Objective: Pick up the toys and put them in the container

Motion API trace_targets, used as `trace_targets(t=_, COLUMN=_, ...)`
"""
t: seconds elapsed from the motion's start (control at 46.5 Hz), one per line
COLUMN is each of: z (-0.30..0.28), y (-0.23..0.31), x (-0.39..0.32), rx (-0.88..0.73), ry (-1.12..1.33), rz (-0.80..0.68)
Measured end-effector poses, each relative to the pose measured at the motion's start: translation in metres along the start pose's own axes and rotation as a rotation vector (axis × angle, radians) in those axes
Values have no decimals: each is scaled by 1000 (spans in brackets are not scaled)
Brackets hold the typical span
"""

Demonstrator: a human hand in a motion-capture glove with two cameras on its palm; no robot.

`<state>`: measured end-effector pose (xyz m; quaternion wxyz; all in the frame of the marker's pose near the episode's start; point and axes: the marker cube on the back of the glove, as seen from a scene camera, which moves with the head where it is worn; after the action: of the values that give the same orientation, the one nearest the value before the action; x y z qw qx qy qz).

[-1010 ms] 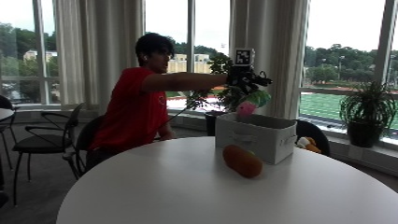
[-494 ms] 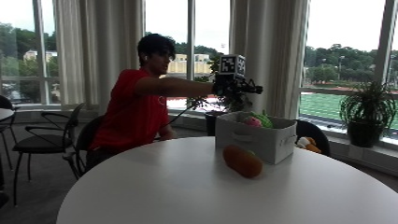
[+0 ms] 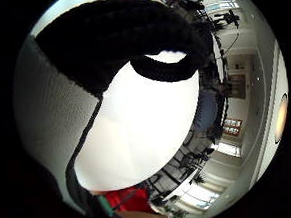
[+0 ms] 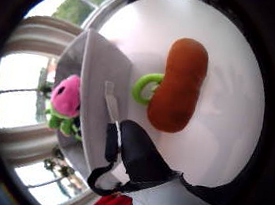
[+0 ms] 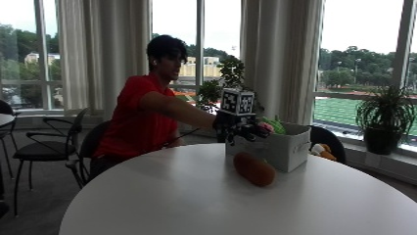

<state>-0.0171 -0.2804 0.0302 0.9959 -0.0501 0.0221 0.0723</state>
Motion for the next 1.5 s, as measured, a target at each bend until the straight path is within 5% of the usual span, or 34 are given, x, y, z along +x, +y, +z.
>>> trace_targets(t=0.516, z=69, y=-49, x=-53, rx=-30, ry=-32, rz=27)
trace_targets(t=0.967, z=104, y=-36, x=-57, rx=-385, ry=62, rz=54)
trace_targets(t=1.505, z=103, y=-2, x=-61, rx=-60, ry=41, rz=73)
